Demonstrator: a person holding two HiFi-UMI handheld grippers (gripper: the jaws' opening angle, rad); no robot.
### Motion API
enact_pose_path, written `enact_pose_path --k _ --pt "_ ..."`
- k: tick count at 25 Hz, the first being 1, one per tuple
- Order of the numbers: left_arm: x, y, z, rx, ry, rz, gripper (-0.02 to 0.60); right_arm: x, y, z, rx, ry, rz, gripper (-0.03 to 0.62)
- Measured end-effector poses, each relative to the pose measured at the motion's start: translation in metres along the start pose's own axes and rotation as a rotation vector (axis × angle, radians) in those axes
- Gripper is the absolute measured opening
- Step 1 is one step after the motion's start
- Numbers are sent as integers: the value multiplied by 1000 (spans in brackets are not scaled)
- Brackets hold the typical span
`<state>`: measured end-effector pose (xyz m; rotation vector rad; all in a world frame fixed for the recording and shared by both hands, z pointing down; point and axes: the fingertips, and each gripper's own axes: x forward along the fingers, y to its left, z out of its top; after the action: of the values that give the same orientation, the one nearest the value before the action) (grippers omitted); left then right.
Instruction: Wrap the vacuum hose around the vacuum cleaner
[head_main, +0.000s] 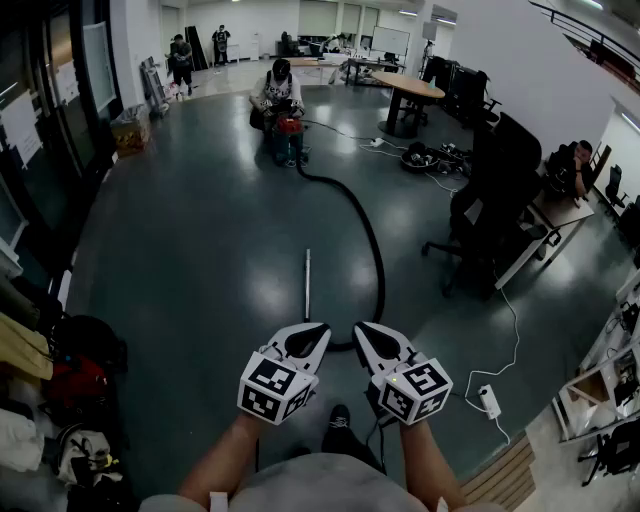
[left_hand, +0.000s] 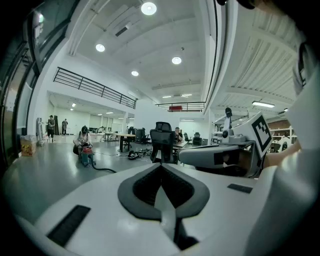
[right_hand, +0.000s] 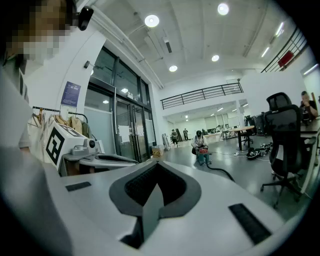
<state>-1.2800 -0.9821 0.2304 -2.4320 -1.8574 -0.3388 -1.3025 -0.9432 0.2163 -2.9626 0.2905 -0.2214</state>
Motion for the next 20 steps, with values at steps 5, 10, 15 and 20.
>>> enact_pose_path --k 5,10,15,20 --pt "0 0 2 2 -6 -7 8 1 -2 0 5 -7 -9 5" --pt "3 1 2 2 -7 -6 8 1 -7 1 7 -7 -16 5" --pt "12 1 3 3 -8 -3 8 -1 -22 2 6 -1 -24 5" --pt "24 6 5 6 -1 1 8 2 -36 6 -8 7 -21 5"
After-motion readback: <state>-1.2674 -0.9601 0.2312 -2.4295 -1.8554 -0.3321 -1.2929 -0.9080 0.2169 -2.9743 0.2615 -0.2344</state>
